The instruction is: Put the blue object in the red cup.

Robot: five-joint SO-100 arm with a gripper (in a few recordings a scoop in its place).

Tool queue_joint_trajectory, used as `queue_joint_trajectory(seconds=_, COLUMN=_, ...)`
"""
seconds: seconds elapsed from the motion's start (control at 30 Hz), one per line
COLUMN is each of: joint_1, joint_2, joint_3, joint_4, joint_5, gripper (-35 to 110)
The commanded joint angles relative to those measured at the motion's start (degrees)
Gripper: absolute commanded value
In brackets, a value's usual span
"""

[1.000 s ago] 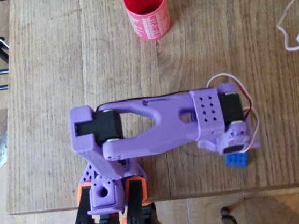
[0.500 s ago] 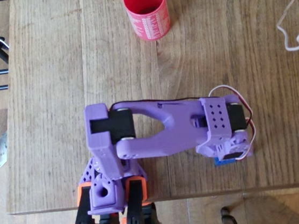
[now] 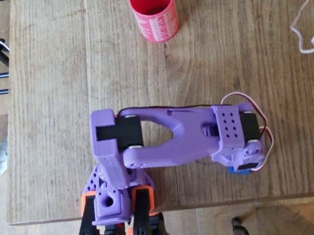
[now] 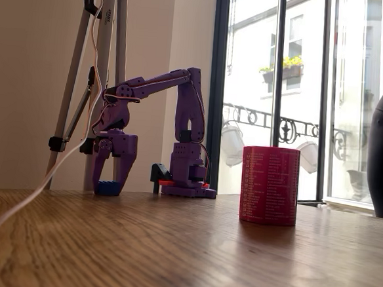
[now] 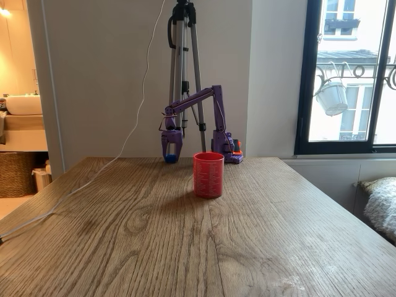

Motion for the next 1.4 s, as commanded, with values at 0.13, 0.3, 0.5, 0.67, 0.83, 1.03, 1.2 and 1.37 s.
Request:
queue_joint_trajectory(seconds=0.13, joint_1=-4.31, joint_2=12.48, joint_3=-21.36, joint_4=0.18, joint_5=-7.38, gripper=1)
queue_joint_trajectory(seconds=0.3, joint_1=-14.68, joint_2=20.04, joint_3=-28.12, joint_4=5.71, joint_5=-13.36, gripper=1)
queue_joint_trajectory(seconds=0.5, joint_1=-29.88, joint_2=28.21, joint_3=-29.79, joint_4=12.13, joint_5=-15.29, gripper=1)
queue_joint_trajectory(seconds=0.67, joint_1=-44.56, joint_2=31.46, joint_3=-28.56, joint_4=16.17, joint_5=-10.81, gripper=1)
queue_joint_trajectory(seconds=0.83, joint_1=-59.59, joint_2=33.84, joint_3=-23.64, joint_4=16.17, joint_5=-7.21, gripper=1)
queue_joint_trajectory(seconds=1.03, joint_1=-74.36, joint_2=33.93, joint_3=-17.49, joint_4=10.2, joint_5=-5.54, gripper=1)
queue_joint_trajectory(seconds=1.2, joint_1=-76.55, joint_2=28.83, joint_3=-16.35, joint_4=3.08, joint_5=-7.03, gripper=1)
queue_joint_trajectory(seconds=1.37, joint_1=-73.92, joint_2=23.12, joint_3=-16.7, joint_4=-5.8, joint_5=-7.47, gripper=1)
